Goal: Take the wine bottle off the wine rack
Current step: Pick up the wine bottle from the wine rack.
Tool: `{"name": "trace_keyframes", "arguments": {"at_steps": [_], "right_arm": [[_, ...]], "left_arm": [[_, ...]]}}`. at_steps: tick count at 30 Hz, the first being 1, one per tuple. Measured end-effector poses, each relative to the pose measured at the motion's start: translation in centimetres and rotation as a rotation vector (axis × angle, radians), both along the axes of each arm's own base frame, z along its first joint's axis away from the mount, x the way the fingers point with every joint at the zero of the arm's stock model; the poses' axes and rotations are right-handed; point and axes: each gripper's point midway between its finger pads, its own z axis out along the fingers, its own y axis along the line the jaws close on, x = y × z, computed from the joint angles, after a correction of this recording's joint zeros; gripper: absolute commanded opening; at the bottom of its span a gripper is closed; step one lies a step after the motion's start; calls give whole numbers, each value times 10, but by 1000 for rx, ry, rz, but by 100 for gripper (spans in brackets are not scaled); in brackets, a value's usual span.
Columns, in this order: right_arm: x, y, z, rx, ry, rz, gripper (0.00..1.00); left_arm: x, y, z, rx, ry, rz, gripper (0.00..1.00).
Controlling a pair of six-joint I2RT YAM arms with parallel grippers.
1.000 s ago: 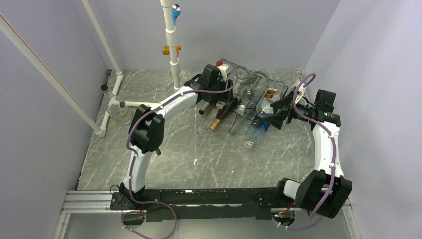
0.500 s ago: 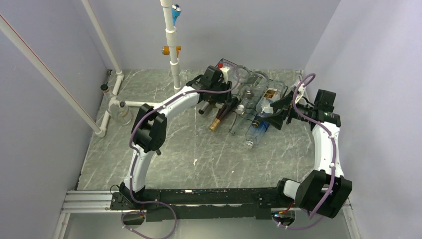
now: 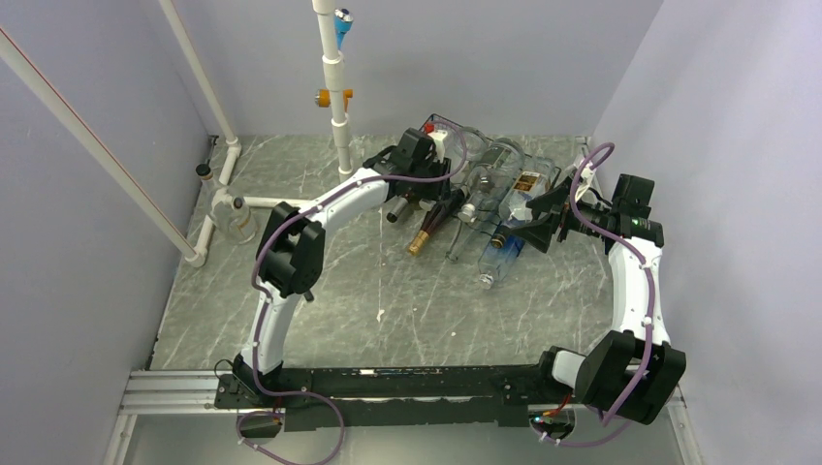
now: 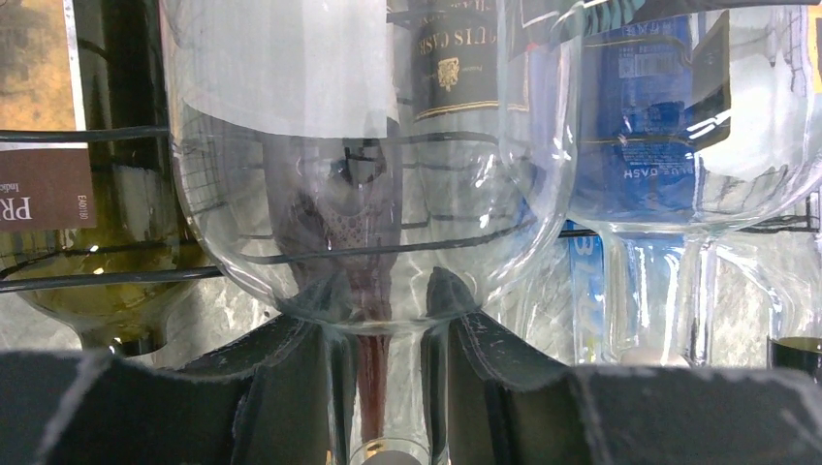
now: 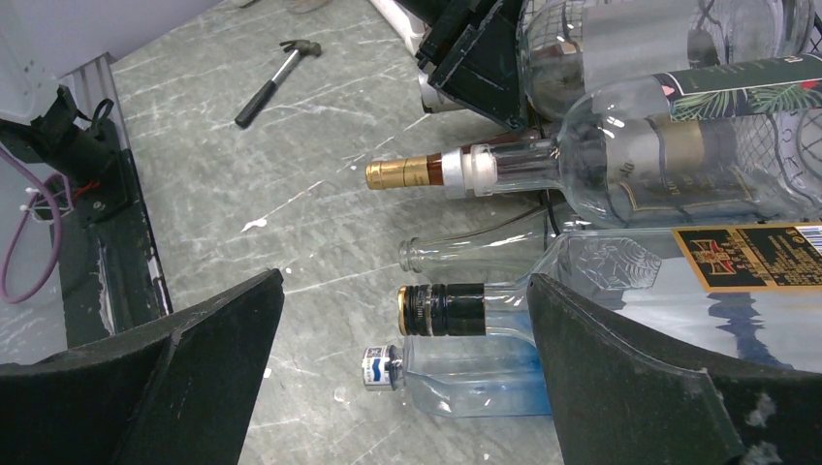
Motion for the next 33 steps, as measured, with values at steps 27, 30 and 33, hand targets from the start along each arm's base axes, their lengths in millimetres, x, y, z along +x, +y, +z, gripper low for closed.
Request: {"name": "trace_keyframes", "arguments": {"at_steps": [27, 30, 33], "right_arm": [[0, 0, 0, 0, 0, 0, 100], [0, 0, 0, 0, 0, 0, 100], [0, 0, 0, 0, 0, 0, 100]], "left_arm": [[-10, 28, 18, -31, -18, 98, 0], [-9, 31, 19, -40, -22, 116, 0], [-11, 36, 21, -47, -24, 130, 0]]}}
